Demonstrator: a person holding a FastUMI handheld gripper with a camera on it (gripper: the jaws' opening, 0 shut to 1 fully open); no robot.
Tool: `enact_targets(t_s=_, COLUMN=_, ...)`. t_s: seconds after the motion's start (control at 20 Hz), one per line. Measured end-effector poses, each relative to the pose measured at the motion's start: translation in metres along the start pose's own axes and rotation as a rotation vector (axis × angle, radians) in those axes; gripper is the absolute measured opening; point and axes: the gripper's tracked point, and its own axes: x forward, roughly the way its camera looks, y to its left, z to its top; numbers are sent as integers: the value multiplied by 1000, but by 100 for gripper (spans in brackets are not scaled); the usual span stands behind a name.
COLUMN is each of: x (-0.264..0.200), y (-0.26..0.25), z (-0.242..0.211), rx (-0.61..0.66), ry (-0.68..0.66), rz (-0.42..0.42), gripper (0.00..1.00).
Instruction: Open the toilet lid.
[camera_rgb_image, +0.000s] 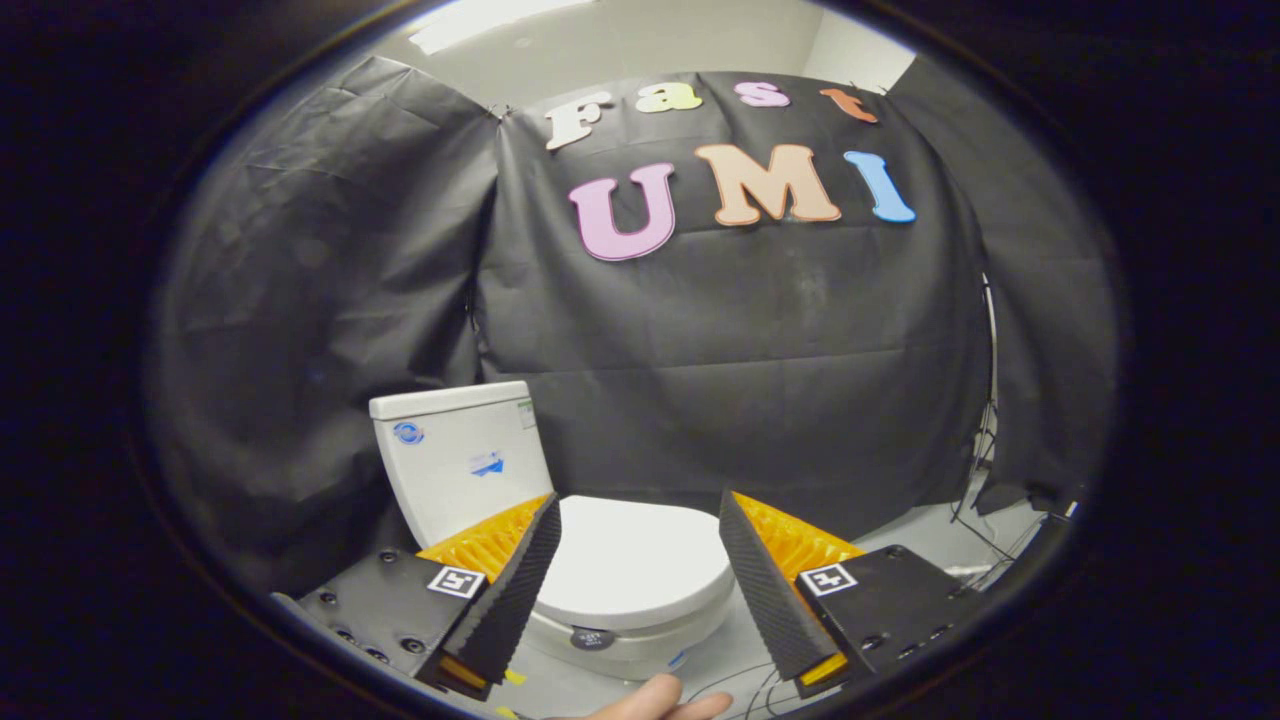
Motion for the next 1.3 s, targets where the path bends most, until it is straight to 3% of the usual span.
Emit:
enact_targets(t_s=0.35, x=10, y=0, z=-23, rx=127, ry=19, rz=-11, gripper=98)
enact_targets(t_s=0.5, x=18, y=-3, z=-54, rx=182, ry=93, rz=-28, gripper=97)
enact_targets(t_s=0.7, x=21, y=-10, z=-99, rx=413, ry=196, rz=-64, gripper=97)
enact_targets(t_s=0.85, x=20, y=-24, z=-158, rx=549, ry=334, rz=-181, gripper=97)
enact_targets(t_s=1.1, x=11, y=-1, z=-239, rx=735, ry=570, rz=-219, gripper=86)
enact_targets(t_s=1.3, x=12, y=12, z=-268, rx=891, ry=616, rz=-244, gripper=76)
